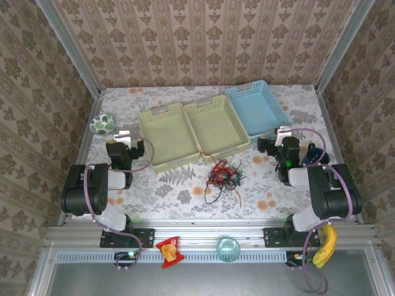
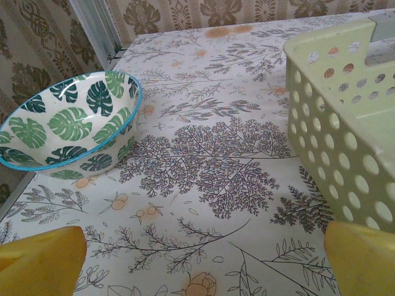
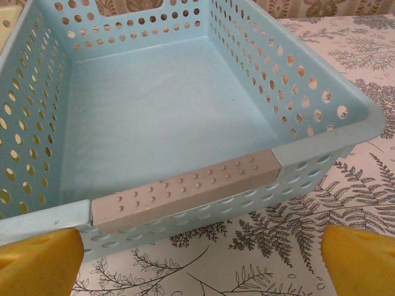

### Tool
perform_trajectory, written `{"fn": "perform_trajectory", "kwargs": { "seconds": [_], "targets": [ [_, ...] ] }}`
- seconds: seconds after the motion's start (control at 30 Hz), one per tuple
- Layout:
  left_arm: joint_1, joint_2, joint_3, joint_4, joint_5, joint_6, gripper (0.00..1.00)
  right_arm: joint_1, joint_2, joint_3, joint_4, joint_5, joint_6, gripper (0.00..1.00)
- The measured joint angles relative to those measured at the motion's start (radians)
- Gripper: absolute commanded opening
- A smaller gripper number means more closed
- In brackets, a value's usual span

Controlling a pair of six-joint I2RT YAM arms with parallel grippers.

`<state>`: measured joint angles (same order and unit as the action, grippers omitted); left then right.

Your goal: Untangle the cables

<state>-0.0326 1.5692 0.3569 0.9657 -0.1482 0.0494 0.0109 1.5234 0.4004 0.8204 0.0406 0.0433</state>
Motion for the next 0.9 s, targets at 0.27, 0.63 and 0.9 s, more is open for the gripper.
{"fn": "perform_trajectory", "kwargs": {
  "seconds": [0.27,0.63,0.9],
  "targets": [
    [-0.001,0.000,0.000,0.000,0.000,0.000,1.00,0.000,0.000,0.000,0.000,0.000,0.000,1.00],
    [-0.100,-0.141,0.058,-0.221,-0.079,0.066,1.00,-0.003,0.000,0.003,-0.006,0.002,0.001,1.00],
    [-0.286,-0.477,0.244,-0.542,-0.344,0.025,1.00,0.032,-0.169,0.192,-0.361,0.200,0.069,0.88]
  ]
}}
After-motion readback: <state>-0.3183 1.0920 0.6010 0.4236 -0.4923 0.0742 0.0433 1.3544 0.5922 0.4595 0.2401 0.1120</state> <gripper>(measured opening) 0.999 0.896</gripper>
